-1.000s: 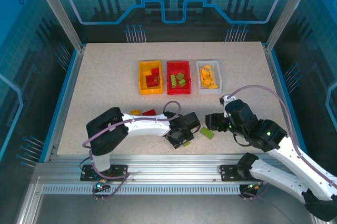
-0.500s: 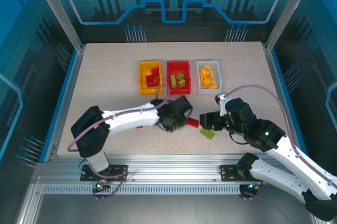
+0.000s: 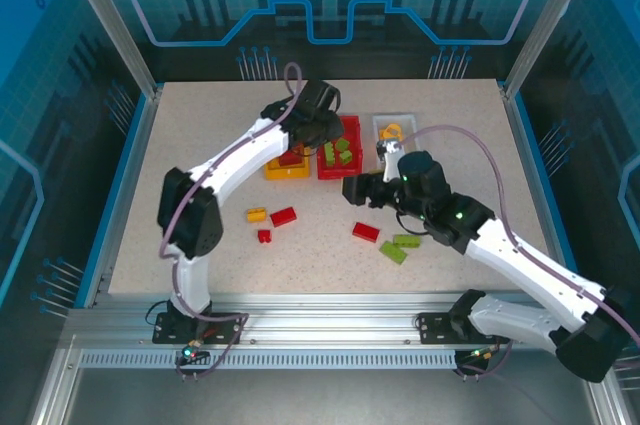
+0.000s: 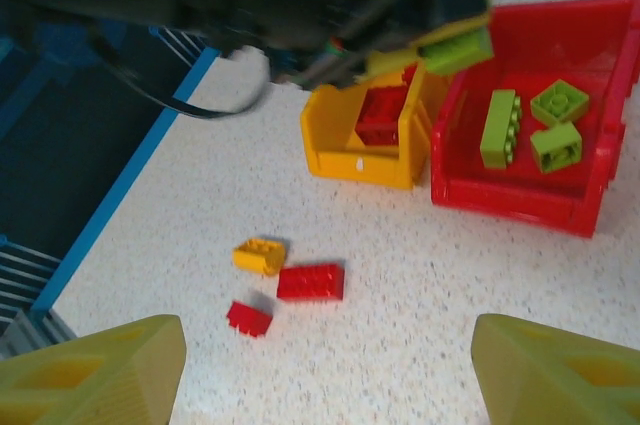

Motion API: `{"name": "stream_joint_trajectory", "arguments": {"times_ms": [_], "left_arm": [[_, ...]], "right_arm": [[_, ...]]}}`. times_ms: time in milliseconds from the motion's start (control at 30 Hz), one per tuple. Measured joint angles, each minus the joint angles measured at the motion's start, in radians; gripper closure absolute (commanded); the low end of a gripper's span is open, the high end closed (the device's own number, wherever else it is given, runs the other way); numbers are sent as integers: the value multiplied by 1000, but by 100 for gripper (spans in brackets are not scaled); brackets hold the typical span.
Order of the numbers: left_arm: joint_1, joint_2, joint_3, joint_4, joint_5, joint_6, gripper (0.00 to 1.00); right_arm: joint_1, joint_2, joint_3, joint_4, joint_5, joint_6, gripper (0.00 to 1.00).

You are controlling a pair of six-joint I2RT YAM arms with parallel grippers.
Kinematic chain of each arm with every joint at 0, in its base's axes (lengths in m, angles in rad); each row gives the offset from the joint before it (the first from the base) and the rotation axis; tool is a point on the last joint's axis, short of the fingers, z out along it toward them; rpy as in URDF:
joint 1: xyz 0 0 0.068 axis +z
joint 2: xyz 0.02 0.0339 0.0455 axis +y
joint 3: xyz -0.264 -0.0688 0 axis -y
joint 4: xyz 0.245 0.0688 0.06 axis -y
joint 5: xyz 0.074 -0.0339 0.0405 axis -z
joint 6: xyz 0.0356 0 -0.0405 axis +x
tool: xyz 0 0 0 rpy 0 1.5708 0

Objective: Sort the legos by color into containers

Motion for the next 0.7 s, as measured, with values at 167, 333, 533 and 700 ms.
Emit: {"name": "stream_joint_trajectory", "arguments": {"times_ms": [167,333,533,700], "left_arm": [[11,172,138,-24,0,43,71],[12,253,174,-41,0,58,62],[16,267,174,-60,5,58,48],[16,227,166,-61,19,56,43]], "right_arm": [[-31,28,19,29,-8,15,24],[-39,34,19,28,-12,27,23],[-45,34,19,20,-16,33,22],[-52,34,21,-9,-16,29,22]]}}
